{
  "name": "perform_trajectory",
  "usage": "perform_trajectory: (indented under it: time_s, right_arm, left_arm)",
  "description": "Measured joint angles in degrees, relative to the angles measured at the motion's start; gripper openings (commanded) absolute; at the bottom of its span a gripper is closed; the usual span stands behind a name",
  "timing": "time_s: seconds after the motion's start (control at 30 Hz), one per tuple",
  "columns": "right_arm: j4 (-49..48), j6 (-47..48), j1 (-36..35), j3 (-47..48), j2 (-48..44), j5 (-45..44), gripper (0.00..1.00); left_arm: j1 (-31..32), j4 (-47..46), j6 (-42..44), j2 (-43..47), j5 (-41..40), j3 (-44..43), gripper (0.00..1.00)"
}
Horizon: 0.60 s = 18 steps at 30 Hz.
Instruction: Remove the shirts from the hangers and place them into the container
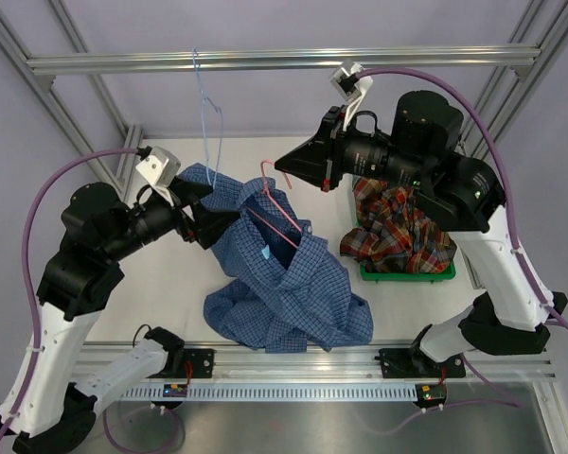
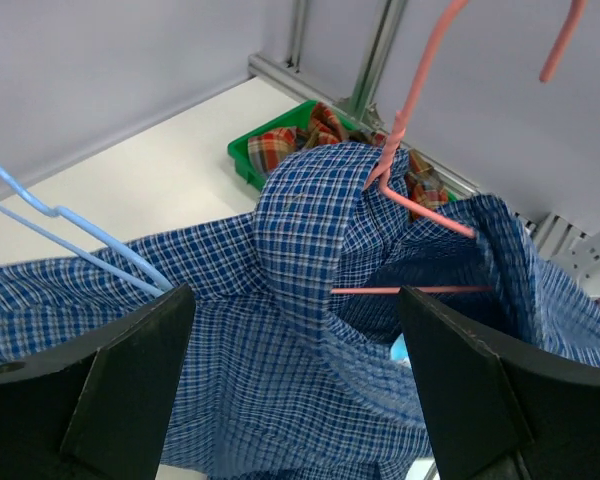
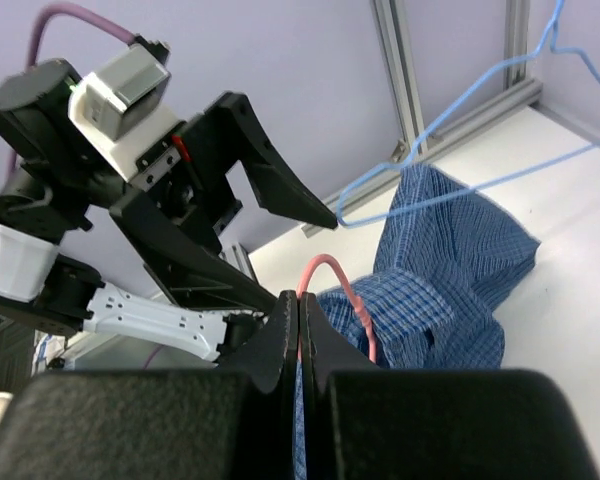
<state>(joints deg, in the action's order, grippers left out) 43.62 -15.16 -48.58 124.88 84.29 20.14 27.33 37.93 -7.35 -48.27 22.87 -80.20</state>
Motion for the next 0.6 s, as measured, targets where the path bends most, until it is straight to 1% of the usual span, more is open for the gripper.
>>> perform_trajectory:
  time_s: [0.07, 0.13, 0.27, 0.43, 0.53, 0.6]
  right_arm:
    - [1.62, 0.00, 0.11, 3.06, 1.05, 0.02, 0.00]
    - [3.02, -0.07, 0.22, 3.78, 1.25, 0.04, 0.00]
    - [4.83, -0.33, 0.48, 2.78, 1.20, 0.04, 0.00]
    - [5.95, -1.03, 0.59, 1.46, 1.18, 0.35, 0.00]
    - [6.03, -1.18, 0.66, 1.44, 1.11, 0.44, 0.00]
    - [6.05, -1.29, 0.72, 1.46, 1.09, 0.46, 0.00]
  left_arm:
    - [0.00, -1.40, 0.00, -0.04, 1.36, 0.11, 0.88]
    - [0.00, -4.85, -0.02, 0.87, 2.71, 1.51, 0.88]
    - [-0.02, -9.70, 0.07, 3.67, 5.25, 4.66, 0.89]
    - [0.00, -17.59, -0.59, 4.11, 10.08, 4.76, 0.89]
    - [0.00, -22.64, -2.32, 2.75, 14.10, 4.85, 0.85]
    - [0.00, -24.70, -3.39, 1.05, 17.09, 4.48, 0.81]
